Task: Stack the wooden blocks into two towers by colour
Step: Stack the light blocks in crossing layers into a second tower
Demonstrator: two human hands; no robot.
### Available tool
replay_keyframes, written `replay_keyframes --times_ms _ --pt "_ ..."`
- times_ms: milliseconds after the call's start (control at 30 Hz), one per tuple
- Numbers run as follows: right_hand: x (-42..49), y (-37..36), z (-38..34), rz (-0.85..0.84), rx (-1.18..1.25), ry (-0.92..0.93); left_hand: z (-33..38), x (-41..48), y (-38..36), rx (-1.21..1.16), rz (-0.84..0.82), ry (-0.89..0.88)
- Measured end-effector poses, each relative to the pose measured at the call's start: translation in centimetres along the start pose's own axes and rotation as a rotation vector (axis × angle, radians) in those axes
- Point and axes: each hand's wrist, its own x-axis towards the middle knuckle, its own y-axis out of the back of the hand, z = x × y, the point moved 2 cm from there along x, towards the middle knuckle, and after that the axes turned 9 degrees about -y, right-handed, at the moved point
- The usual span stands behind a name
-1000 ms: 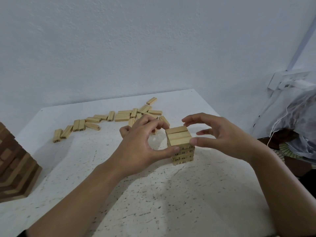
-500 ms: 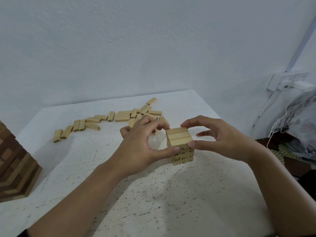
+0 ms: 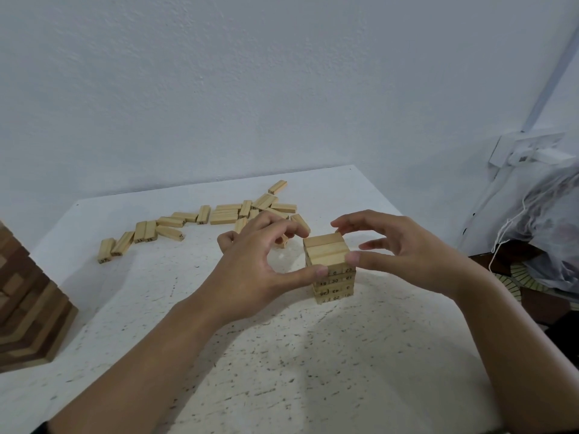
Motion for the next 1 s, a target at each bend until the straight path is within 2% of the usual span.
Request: replay_keyframes --times_ms 467,600,800,867,1000 --pt "0.1 -0.5 -0.6 0.094 0.056 -0.033 -0.8 -0.4 0.4 -0.071 0.023 0.05" --pt "0.2 -1.0 -1.3 0.251 0.075 0.032 -0.8 -0.4 1.1 -0.09 0.058 0.028" --pt "-0.1 -2.1 -4.3 0.508 -0.192 0.306 -2.8 -1.3 4.2 -0.056 0.141 0.051" --pt "-0.2 -2.7 -5.9 0.527 -0.221 0.369 -4.2 -2.1 5.3 -0.018 0.147 0.045" --pt "-0.1 -5.1 -9.5 0.432 -0.216 0.432 -6.7 -4.1 7.4 0.032 0.163 0.096"
